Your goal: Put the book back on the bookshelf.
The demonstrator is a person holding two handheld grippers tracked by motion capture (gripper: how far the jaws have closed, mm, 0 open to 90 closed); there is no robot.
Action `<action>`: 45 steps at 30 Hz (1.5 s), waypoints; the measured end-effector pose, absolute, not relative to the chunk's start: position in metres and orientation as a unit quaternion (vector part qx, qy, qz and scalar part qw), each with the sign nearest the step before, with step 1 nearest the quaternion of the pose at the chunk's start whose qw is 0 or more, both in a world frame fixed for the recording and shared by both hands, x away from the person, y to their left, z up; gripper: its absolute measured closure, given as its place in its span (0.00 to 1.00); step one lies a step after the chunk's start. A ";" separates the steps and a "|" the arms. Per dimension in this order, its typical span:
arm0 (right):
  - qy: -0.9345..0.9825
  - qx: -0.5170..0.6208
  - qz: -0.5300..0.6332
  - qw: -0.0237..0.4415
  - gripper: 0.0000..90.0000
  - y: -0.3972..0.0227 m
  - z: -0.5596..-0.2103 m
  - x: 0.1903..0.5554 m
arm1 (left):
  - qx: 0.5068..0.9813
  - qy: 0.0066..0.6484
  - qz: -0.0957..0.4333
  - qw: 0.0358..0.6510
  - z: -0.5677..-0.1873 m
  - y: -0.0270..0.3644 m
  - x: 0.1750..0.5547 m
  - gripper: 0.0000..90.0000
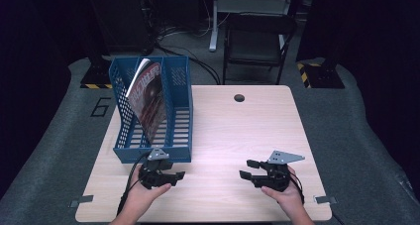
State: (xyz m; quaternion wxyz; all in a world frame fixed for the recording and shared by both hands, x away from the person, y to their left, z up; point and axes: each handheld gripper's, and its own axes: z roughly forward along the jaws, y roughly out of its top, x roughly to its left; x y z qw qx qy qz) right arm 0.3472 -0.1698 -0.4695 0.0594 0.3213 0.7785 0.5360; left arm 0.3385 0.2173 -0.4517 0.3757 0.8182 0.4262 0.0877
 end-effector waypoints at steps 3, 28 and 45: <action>0.779 0.321 0.535 0.059 0.47 -0.169 -0.470 0.347 | 0.823 0.421 0.092 0.370 -0.459 0.219 0.337 0.42; 0.786 0.319 0.526 0.063 0.47 -0.167 -0.473 0.348 | 0.830 0.418 0.109 0.352 -0.498 0.227 0.337 0.42; 0.786 0.327 0.521 0.069 0.47 -0.168 -0.476 0.350 | 0.838 0.407 0.103 0.348 -0.506 0.222 0.336 0.42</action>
